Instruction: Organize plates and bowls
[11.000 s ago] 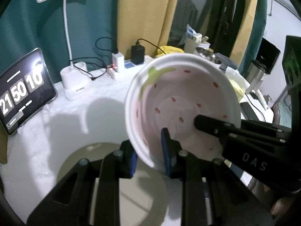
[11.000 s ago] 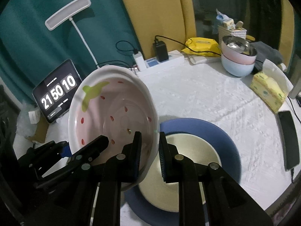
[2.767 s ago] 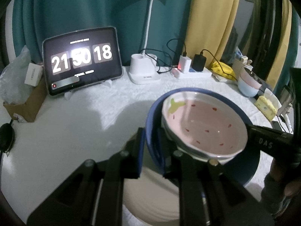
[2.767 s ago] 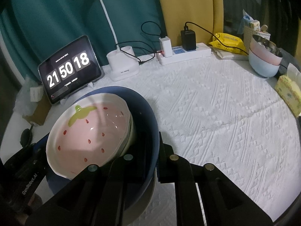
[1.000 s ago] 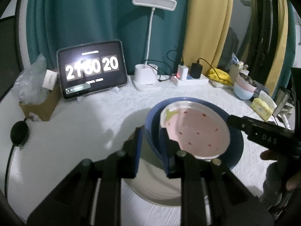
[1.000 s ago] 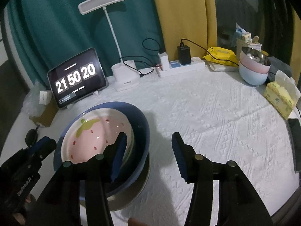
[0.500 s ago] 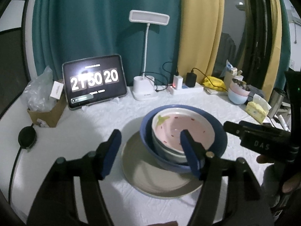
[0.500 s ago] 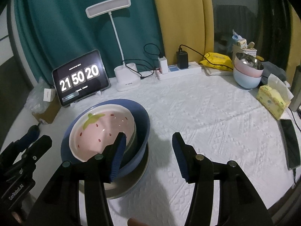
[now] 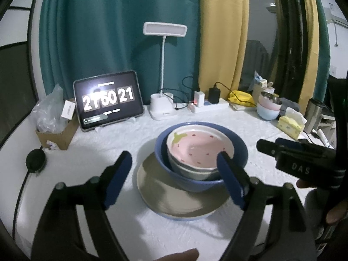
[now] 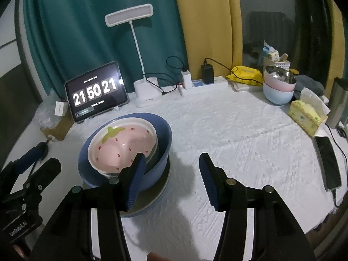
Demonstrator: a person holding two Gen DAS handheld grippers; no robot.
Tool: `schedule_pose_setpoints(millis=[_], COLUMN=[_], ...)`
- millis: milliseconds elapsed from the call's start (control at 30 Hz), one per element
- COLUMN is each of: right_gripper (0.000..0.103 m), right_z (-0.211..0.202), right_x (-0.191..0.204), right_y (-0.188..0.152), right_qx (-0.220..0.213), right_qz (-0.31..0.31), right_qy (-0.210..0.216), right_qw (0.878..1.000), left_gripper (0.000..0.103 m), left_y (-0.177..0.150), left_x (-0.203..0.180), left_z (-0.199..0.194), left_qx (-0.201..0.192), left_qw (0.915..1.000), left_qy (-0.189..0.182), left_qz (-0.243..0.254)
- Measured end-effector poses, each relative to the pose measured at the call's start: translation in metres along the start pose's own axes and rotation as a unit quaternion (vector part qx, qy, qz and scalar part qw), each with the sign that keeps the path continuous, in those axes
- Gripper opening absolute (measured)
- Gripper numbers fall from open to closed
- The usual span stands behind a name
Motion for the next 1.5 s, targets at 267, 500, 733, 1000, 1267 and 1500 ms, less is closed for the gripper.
schedule_pose_setpoints(millis=[267, 500, 733, 1000, 1267, 1500], right_gripper=[0.054, 0.054, 0.054, 0.054, 0.055, 0.055], right_z=[-0.020, -0.041, -0.060, -0.081, -0.099, -0.117], right_x=[-0.010, -0.018, -0.022, -0.028, -0.035, -0.042], right_y=[-0.003, -0.001, 0.003, 0.007, 0.011, 0.013], right_qx=[-0.018, -0.042, -0.061, -0.081, -0.100, -0.117], right_qz=[0.002, 0.002, 0.003, 0.006, 0.007, 0.009], right_qy=[-0.006, -0.011, -0.011, -0.011, -0.014, -0.018], right_qw=[1.000, 0.999, 0.998, 0.997, 0.995, 0.993], left_gripper=[0.092, 0.093, 0.093, 0.093, 0.093, 0.093], left_y=[0.000, 0.004, 0.009, 0.018, 0.026, 0.032], left_x=[-0.014, -0.027, -0.038, -0.048, -0.061, -0.068], left_z=[-0.016, -0.033, -0.050, -0.064, -0.079, -0.095], left_qx=[-0.012, -0.031, -0.046, -0.053, -0.066, -0.085], left_qw=[0.9999, 0.9994, 0.9987, 0.9982, 0.9972, 0.9958], left_qy=[-0.002, -0.007, -0.009, -0.007, -0.007, -0.006], left_qz=[0.008, 0.014, 0.021, 0.027, 0.033, 0.035])
Point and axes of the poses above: each gripper's, at about its wrist camera, not at the fingertips, and z roughly the way its jaws point, x to its left, y to its top, the point moved 2 cm from there along z, roughly the way its jaws point, and after that the axes turned 15 degrees about -y, right-handed, at the moved point
